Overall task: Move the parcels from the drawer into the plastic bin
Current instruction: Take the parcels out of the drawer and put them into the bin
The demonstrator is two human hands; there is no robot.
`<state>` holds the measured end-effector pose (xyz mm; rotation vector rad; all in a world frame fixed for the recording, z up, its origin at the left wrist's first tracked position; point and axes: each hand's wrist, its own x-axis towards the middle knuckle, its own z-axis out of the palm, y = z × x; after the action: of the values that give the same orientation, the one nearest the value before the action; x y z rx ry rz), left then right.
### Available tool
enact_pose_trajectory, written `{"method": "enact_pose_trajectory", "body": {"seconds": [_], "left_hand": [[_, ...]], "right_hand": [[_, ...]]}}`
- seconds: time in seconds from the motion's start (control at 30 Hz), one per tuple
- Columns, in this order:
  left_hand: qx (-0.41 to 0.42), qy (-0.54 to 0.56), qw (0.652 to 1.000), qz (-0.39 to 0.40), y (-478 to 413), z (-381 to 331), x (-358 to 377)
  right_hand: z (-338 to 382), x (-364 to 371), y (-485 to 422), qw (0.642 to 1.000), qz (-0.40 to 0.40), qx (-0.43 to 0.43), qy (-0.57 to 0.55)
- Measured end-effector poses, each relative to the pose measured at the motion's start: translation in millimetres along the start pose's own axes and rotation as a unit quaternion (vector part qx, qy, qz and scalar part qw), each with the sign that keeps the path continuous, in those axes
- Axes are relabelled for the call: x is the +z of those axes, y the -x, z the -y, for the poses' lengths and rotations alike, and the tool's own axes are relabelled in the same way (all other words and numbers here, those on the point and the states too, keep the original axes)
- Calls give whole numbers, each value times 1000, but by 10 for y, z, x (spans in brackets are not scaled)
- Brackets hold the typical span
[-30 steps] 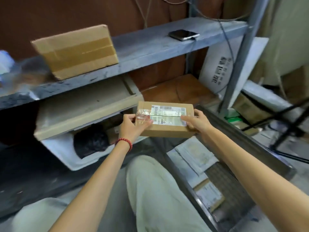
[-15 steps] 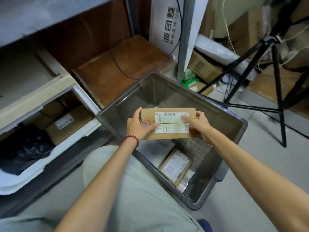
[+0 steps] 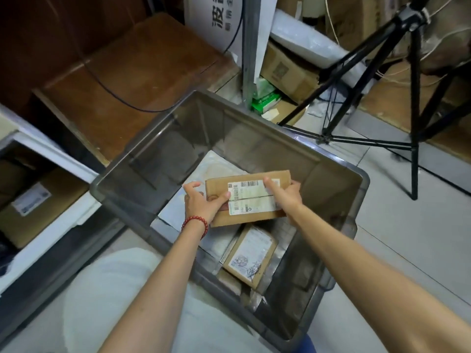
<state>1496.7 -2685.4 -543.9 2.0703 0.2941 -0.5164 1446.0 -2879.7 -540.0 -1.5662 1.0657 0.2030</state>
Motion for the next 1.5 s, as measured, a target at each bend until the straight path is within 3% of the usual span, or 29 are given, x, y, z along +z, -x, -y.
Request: {"method": "enact_pose_trajectory", "body": {"seconds": [0.33,0.53,0.67,0.8,0.97,1.1,1.17,1.33,1.5], "left_hand": [[38,-84,990,108,-450,111,476],[29,-104,975,193,-571,247,817],[60,-159,959,228,-611,362,967],[57,-176,956,229,-688,410,934],[130,-263,913,285,-686,333,874],[247,-401,861,192,-651,366,692],[232,-441,853,156,-674,392,526],[162,-521,837,50,-611,279,211],[208,-553,807,14,-386,99,55]], "right_hand": [[-498,134,-293,990,-122,31,61],[-703,195,-387,976,-136,101,135],[-758,303,-415,955,-60,14,291],[-770,315,-478,897,62,-30,436],[-872,242,-538,808,48,-21,588],[-882,308,-588,779,4,-13,627],[-865,368,-561,767,-3,-7,642],[-692,293,-521,776,11,-16,630],[-399,232,-349,755,-8,-138,641]]}}
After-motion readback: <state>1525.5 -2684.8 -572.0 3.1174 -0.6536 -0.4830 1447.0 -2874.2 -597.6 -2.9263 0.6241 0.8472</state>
